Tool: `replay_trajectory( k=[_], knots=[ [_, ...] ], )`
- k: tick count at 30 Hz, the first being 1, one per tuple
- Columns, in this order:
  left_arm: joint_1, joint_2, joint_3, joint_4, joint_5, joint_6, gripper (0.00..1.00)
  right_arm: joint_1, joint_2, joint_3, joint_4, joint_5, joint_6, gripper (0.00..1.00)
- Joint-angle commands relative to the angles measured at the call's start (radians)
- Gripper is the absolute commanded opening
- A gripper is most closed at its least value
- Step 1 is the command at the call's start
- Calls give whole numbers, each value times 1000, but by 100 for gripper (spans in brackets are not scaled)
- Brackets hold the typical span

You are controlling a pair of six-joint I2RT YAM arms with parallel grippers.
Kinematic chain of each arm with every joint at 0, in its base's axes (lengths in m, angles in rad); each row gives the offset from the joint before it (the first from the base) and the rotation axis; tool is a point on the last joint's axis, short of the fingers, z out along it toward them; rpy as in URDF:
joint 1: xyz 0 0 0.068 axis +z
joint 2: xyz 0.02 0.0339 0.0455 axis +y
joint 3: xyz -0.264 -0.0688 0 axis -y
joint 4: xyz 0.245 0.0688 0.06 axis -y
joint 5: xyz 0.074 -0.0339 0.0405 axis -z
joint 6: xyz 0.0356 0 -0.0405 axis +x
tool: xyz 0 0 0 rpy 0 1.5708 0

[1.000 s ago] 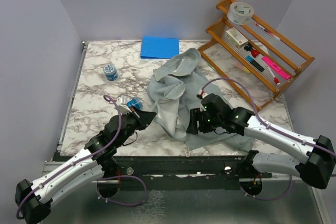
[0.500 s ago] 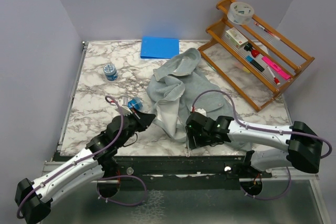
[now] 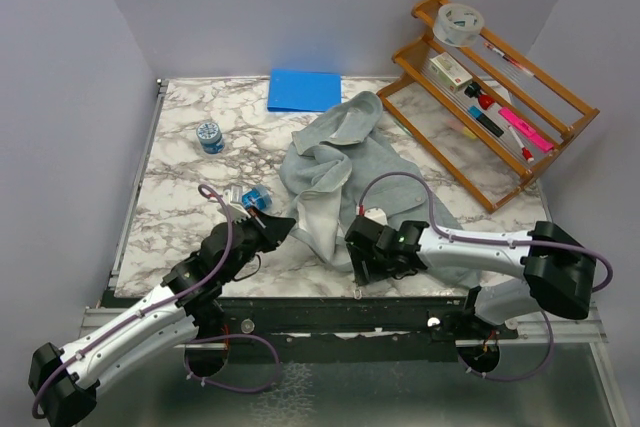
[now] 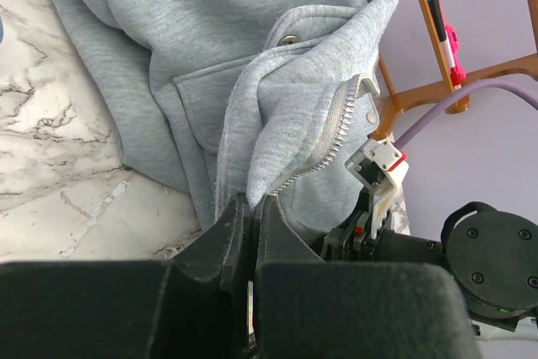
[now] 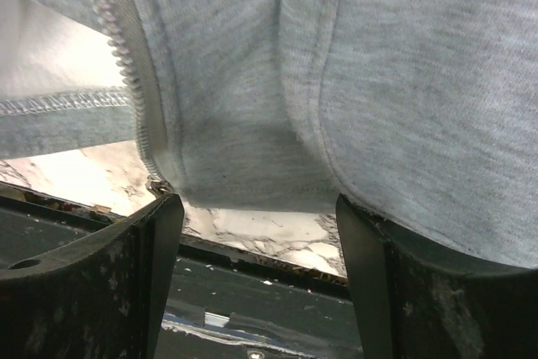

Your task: Zip up the jacket

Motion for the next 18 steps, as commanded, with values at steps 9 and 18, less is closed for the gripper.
replay_trajectory(
  k=[9, 18],
  knots=[
    [6, 1, -17, 10, 5, -12, 0, 7, 84, 47, 36, 63, -13, 79],
    [6, 1, -23, 10, 5, -18, 0, 7, 147, 10, 56, 59, -19, 78]
  ],
)
